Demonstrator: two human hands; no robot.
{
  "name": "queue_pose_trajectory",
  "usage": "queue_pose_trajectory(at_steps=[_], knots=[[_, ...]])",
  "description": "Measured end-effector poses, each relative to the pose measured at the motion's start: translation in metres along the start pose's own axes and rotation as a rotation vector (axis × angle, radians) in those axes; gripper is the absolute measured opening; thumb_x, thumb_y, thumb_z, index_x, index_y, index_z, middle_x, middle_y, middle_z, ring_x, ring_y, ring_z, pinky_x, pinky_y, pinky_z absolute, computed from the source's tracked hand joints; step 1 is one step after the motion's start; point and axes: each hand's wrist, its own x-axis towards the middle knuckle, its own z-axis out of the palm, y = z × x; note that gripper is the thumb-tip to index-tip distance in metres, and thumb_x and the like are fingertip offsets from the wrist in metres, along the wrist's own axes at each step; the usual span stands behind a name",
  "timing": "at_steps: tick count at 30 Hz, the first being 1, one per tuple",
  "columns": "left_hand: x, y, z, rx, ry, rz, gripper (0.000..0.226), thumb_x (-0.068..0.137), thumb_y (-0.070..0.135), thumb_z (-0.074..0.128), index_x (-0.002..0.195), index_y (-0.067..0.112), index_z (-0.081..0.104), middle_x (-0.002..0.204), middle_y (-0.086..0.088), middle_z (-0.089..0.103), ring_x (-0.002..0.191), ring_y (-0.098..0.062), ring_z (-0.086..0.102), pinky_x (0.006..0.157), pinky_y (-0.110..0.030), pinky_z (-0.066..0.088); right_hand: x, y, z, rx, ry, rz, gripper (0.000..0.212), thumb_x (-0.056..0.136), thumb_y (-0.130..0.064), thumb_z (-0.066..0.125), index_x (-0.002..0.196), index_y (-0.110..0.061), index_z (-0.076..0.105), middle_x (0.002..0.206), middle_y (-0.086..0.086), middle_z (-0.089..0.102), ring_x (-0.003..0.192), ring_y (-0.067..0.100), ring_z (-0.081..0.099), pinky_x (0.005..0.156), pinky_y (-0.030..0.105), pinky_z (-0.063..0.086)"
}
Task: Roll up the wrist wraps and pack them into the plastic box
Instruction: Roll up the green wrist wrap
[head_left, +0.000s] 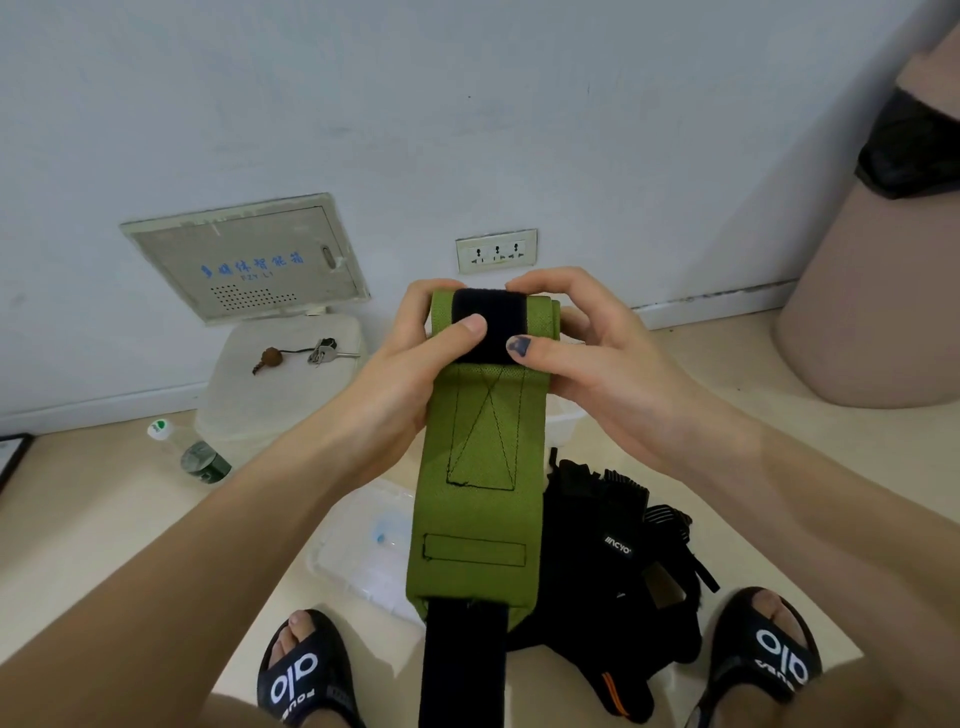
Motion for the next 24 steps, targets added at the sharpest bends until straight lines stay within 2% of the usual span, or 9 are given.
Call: queue_pose_trajectory(at_steps=[2,4,6,9,12,14,16,20,24], knots=[[-0.001,0.000,0.001,-0.009,-0.021,0.014,0.036,0.095,0.025,0.064,0.128,0.025,0.050,0.105,-0.008,0.066,0.095,-0.028,0.066,0.102,-0.068,0.044,-0.001,-0.003,0.001,-0.004,0.014,0.051,0.027,0.097,-0.021,0.070,0.122,-0.031,0.064,0.112,0.007,0.073,0.098,0.020,0.074,0.089,0.043,0.061],[-0.001,0.000,0.001,-0.004,-0.033,0.029,0.039,0.092,0.025,0.063,0.128,0.027,0.049,0.105,-0.011,0.066,0.096,-0.030,0.066,0.101,-0.068,0.045,-0.001,-0.006,0.002,-0.036,0.035,0.095,0.023,0.098,-0.036,0.066,0.121,-0.033,0.064,0.116,0.013,0.073,0.091,0.019,0.075,0.076,0.034,0.060],[-0.002,0.000,0.001,0.004,-0.039,0.045,0.039,0.089,0.025,0.062,0.126,0.028,0.050,0.105,-0.011,0.066,0.094,-0.029,0.067,0.100,-0.067,0.046,-0.002,-0.006,0.003,-0.044,0.058,0.096,0.022,0.099,-0.039,0.065,0.120,-0.031,0.066,0.116,0.018,0.072,0.086,0.021,0.074,0.072,0.033,0.059],[-0.002,-0.002,0.001,-0.030,-0.038,0.029,0.041,0.088,0.025,0.063,0.127,0.028,0.051,0.114,-0.012,0.065,0.099,-0.028,0.070,0.098,-0.062,0.051,0.000,-0.002,0.002,-0.062,0.083,0.038,0.023,0.098,-0.034,0.068,0.121,-0.030,0.067,0.113,0.022,0.072,0.095,0.028,0.075,0.081,0.044,0.062],[-0.001,-0.008,0.001,-0.071,-0.073,-0.076,0.053,0.090,0.037,0.064,0.138,0.026,0.045,0.138,-0.014,0.063,0.118,-0.033,0.068,0.099,-0.064,0.053,0.000,0.002,0.000,-0.113,0.078,-0.022,0.023,0.096,-0.035,0.072,0.118,-0.036,0.069,0.110,0.023,0.071,0.103,0.036,0.071,0.094,0.057,0.057],[-0.001,-0.012,0.001,-0.055,-0.140,-0.157,0.066,0.093,0.052,0.060,0.150,0.026,0.038,0.143,-0.010,0.061,0.123,-0.033,0.066,0.103,-0.062,0.050,0.001,0.003,-0.002,-0.147,0.082,-0.056,0.021,0.095,-0.033,0.073,0.115,-0.038,0.069,0.095,0.012,0.074,0.095,0.029,0.071,0.094,0.052,0.058],[-0.001,-0.012,0.000,-0.028,-0.143,-0.160,0.067,0.094,0.058,0.054,0.151,0.027,0.039,0.143,-0.005,0.062,0.124,-0.029,0.066,0.105,-0.058,0.051,0.002,0.001,-0.003,-0.156,0.076,-0.086,0.021,0.096,-0.028,0.072,0.115,-0.038,0.069,0.087,0.001,0.073,0.089,0.020,0.070,0.092,0.046,0.057],[0.002,-0.007,-0.001,0.043,-0.079,-0.114,0.058,0.103,0.064,0.039,0.147,0.027,0.048,0.140,-0.005,0.064,0.122,-0.025,0.067,0.102,-0.057,0.053,0.003,0.001,-0.002,-0.159,0.045,-0.145,0.026,0.092,-0.024,0.073,0.117,-0.031,0.067,0.104,0.014,0.073,0.103,0.036,0.069,0.096,0.057,0.055],[0.002,-0.005,-0.001,0.083,-0.046,-0.152,0.068,0.091,0.072,0.044,0.142,0.027,0.055,0.133,-0.005,0.069,0.117,-0.028,0.070,0.101,-0.058,0.053,0.000,0.007,0.003,-0.258,0.012,-0.224,0.029,0.092,-0.021,0.074,0.118,-0.030,0.065,0.105,0.003,0.070,0.104,0.032,0.065,0.094,0.050,0.056]])
